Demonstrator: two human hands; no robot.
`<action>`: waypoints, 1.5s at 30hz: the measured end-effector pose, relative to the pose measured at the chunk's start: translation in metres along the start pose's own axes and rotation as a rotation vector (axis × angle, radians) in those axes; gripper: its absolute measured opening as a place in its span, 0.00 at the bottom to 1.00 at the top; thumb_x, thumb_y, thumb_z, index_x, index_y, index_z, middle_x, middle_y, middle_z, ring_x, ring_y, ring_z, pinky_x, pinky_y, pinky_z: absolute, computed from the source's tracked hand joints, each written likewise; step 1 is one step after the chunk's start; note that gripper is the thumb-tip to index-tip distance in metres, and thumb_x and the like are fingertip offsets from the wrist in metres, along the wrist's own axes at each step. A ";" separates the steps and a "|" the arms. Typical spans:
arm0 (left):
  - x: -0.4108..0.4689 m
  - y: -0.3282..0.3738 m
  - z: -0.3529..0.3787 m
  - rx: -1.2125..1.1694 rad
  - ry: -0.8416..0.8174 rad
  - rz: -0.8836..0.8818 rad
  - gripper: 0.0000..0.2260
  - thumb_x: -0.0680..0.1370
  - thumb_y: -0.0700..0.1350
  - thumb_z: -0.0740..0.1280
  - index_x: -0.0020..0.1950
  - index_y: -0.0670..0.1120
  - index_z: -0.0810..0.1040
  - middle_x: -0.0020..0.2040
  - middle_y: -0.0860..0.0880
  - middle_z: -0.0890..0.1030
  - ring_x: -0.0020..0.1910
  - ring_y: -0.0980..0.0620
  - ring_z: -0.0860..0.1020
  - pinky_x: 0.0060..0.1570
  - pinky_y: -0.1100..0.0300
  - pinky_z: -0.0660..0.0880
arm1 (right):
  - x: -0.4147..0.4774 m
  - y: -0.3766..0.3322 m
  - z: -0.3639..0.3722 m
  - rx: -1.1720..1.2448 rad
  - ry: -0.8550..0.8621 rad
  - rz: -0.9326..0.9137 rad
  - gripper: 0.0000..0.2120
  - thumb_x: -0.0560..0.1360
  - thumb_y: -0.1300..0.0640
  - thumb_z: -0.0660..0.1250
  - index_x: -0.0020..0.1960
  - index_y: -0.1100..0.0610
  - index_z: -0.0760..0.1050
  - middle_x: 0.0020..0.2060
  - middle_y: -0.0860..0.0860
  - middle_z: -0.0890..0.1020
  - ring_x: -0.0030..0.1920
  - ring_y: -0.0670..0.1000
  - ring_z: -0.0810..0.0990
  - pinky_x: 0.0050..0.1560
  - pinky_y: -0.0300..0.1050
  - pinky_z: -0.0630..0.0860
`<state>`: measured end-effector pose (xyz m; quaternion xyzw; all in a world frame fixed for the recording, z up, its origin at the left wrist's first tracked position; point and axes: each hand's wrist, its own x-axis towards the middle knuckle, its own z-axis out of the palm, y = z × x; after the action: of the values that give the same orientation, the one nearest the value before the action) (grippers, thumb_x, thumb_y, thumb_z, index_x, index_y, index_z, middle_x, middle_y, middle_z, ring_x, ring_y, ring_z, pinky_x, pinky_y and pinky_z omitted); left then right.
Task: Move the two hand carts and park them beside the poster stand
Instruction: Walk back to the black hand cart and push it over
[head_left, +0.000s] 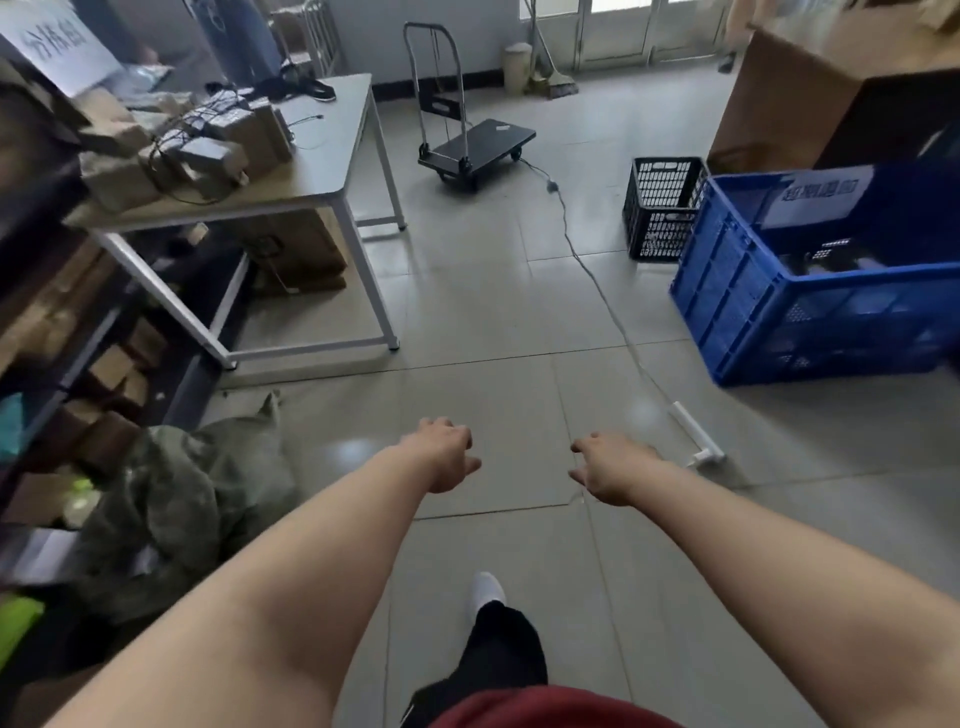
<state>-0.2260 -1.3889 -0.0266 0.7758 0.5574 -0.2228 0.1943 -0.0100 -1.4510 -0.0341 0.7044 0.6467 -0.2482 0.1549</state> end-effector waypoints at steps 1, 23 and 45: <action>0.018 -0.008 -0.015 -0.008 0.014 -0.001 0.21 0.80 0.56 0.58 0.71 0.48 0.68 0.71 0.44 0.67 0.70 0.42 0.62 0.67 0.45 0.65 | 0.020 -0.003 -0.014 0.008 0.016 -0.006 0.23 0.79 0.45 0.56 0.72 0.51 0.64 0.69 0.53 0.68 0.68 0.58 0.68 0.64 0.56 0.70; 0.393 -0.041 -0.310 -0.003 0.024 -0.010 0.21 0.82 0.54 0.56 0.71 0.46 0.68 0.70 0.42 0.68 0.69 0.41 0.65 0.68 0.50 0.64 | 0.413 0.061 -0.302 0.040 0.099 -0.026 0.21 0.80 0.48 0.54 0.72 0.50 0.64 0.71 0.51 0.68 0.69 0.55 0.67 0.62 0.54 0.68; 0.761 -0.149 -0.551 -0.161 0.058 -0.103 0.22 0.81 0.54 0.59 0.72 0.46 0.66 0.70 0.42 0.68 0.70 0.40 0.65 0.68 0.51 0.63 | 0.801 0.029 -0.559 -0.028 0.093 -0.071 0.22 0.80 0.47 0.55 0.72 0.51 0.64 0.70 0.52 0.68 0.69 0.56 0.67 0.64 0.56 0.67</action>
<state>-0.0841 -0.4487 -0.0079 0.7341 0.6180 -0.1642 0.2283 0.1344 -0.4843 -0.0146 0.6894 0.6814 -0.2113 0.1255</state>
